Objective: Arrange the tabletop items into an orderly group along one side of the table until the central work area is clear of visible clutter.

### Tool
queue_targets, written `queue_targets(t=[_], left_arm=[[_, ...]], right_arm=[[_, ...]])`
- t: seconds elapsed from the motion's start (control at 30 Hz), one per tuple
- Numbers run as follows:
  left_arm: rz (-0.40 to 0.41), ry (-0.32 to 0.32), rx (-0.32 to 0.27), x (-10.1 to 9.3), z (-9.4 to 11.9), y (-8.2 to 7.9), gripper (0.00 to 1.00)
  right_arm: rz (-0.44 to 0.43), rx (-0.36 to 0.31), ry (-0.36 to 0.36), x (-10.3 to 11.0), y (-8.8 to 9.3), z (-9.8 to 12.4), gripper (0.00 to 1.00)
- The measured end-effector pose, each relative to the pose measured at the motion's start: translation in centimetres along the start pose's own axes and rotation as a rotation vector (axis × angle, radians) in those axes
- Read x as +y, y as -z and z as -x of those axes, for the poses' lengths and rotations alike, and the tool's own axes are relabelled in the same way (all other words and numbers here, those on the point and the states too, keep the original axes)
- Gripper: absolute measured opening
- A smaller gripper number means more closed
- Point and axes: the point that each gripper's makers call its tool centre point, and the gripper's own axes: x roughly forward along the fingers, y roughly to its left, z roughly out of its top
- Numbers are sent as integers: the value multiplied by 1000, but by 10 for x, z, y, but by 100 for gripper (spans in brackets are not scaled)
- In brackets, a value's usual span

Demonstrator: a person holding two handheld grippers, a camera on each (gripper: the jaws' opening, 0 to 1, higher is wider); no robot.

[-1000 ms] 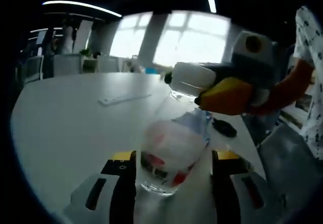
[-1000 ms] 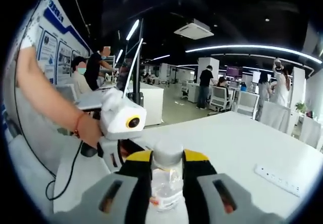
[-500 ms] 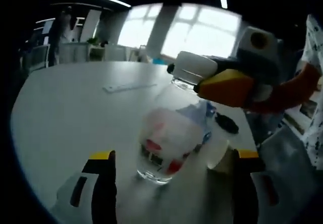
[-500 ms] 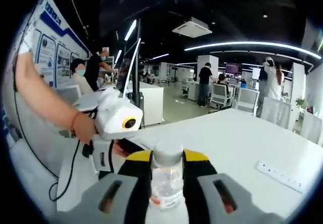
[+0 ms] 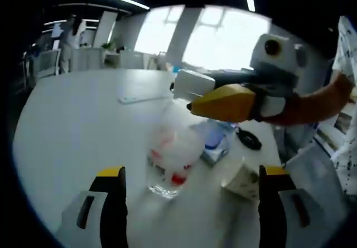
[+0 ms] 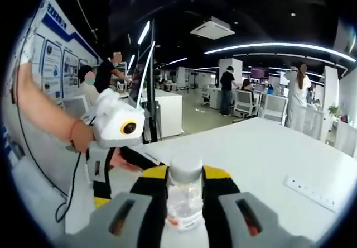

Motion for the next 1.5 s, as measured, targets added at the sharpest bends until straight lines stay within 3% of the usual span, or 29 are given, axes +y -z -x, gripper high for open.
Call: queue_targets(t=[0.53,0.93,1.17,1.5], left_arm=[[40,-26,-38,-6,10,4,96],[51,-34,-38,-9,15,9,96],[53,-38,-39,-14,18,10,96],[57,-46,-46,-20,22,9,96]], right_arm=[[-13,24,-2,1,5,0,21],[-17,14,0,0,2,-1,34],[-30,9,-4,1,0,3,47],[-43,5,3,1,-1,12,52]])
